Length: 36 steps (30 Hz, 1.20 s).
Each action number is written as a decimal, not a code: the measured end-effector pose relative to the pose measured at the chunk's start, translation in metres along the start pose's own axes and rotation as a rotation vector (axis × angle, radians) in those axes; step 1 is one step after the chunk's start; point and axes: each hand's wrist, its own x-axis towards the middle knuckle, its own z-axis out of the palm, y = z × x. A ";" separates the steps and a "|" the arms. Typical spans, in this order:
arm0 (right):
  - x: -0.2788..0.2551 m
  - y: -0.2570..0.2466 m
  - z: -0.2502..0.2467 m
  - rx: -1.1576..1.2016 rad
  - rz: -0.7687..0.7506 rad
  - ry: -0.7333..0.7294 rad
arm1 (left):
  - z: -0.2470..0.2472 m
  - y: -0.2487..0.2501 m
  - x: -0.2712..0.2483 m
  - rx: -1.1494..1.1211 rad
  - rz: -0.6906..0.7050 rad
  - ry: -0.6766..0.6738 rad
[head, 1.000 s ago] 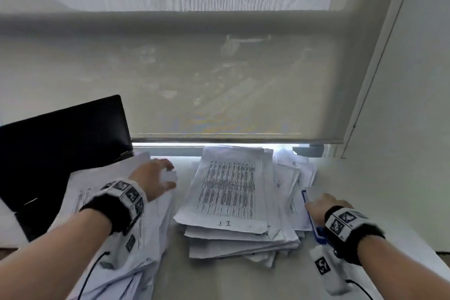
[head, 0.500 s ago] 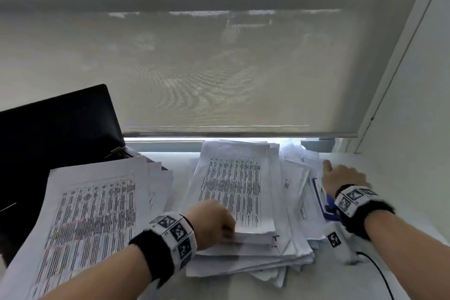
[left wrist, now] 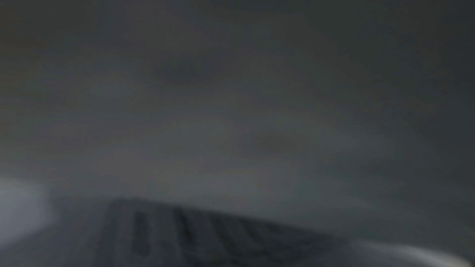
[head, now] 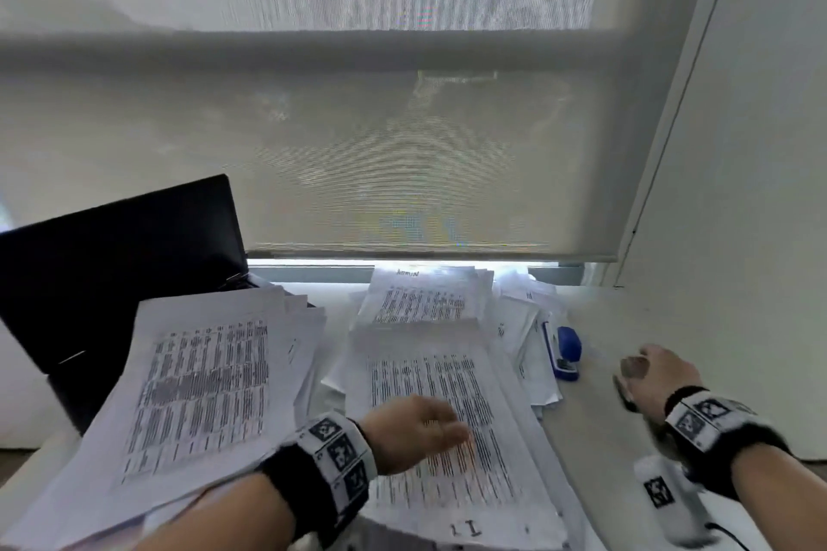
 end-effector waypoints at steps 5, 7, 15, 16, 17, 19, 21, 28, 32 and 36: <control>-0.035 -0.027 -0.042 0.160 -0.153 0.169 | 0.030 -0.003 -0.016 0.507 -0.187 -0.134; -0.047 -0.043 -0.049 0.201 -0.225 0.176 | 0.035 0.003 -0.025 0.527 -0.145 -0.138; -0.083 -0.125 0.018 0.071 -0.488 -0.270 | -0.012 -0.012 -0.008 0.487 -0.301 0.112; -0.085 -0.132 0.032 0.060 -0.496 -0.309 | -0.016 -0.020 -0.003 0.487 -0.345 0.090; -0.086 -0.139 0.044 0.033 -0.498 -0.331 | -0.019 -0.028 0.002 0.476 -0.380 0.069; -0.084 -0.150 0.066 -0.046 -0.503 -0.345 | -0.019 -0.044 0.011 0.444 -0.421 0.036; -0.082 -0.162 0.085 -0.091 -0.491 -0.347 | -0.017 -0.057 0.017 0.385 -0.441 0.027; -0.072 -0.212 0.118 -0.134 -0.507 -0.289 | -0.015 -0.074 0.028 0.376 -0.422 0.059; -0.061 -0.224 0.139 -0.120 -0.443 -0.248 | -0.013 -0.074 0.027 0.422 -0.401 0.077; -0.057 -0.230 0.145 -0.088 -0.412 -0.217 | -0.012 -0.076 0.028 0.438 -0.389 0.108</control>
